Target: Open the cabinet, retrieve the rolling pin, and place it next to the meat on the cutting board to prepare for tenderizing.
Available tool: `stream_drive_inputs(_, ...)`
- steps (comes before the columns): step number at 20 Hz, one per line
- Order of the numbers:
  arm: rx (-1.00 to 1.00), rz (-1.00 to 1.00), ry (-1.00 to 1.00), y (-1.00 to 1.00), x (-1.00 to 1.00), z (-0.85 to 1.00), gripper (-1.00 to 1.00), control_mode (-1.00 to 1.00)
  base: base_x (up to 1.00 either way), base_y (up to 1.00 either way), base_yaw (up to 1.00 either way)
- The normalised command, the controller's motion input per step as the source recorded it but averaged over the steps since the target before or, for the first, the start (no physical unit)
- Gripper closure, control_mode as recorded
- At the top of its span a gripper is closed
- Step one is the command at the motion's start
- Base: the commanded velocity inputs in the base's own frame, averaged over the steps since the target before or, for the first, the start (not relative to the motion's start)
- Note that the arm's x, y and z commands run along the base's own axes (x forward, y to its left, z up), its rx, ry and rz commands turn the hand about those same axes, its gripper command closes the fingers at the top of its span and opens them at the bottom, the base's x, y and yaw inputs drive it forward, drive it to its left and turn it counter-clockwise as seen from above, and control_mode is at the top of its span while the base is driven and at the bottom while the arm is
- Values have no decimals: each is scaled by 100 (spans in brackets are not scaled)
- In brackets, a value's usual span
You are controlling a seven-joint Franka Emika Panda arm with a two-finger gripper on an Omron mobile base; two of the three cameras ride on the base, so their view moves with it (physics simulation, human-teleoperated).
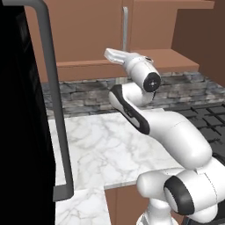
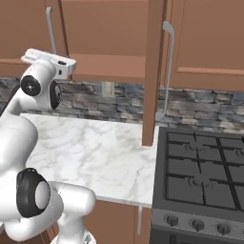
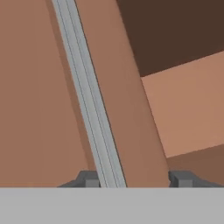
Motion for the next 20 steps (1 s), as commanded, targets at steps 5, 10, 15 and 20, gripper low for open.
stream_drive_inputs(5, -32, 0, 0, 45, 2, 0, 100, -100, 0, 0, 0)
stream_drive_inputs(10, -30, -1, 0, 49, 6, 0, 100, -100, 0, 0, 0)
stream_drive_inputs(15, -20, -4, 0, 34, 17, -2, 100, -100, 0, 0, 0)
stream_drive_inputs(20, -9, -4, 0, 17, 4, 0, 100, -100, 0, 0, 0)
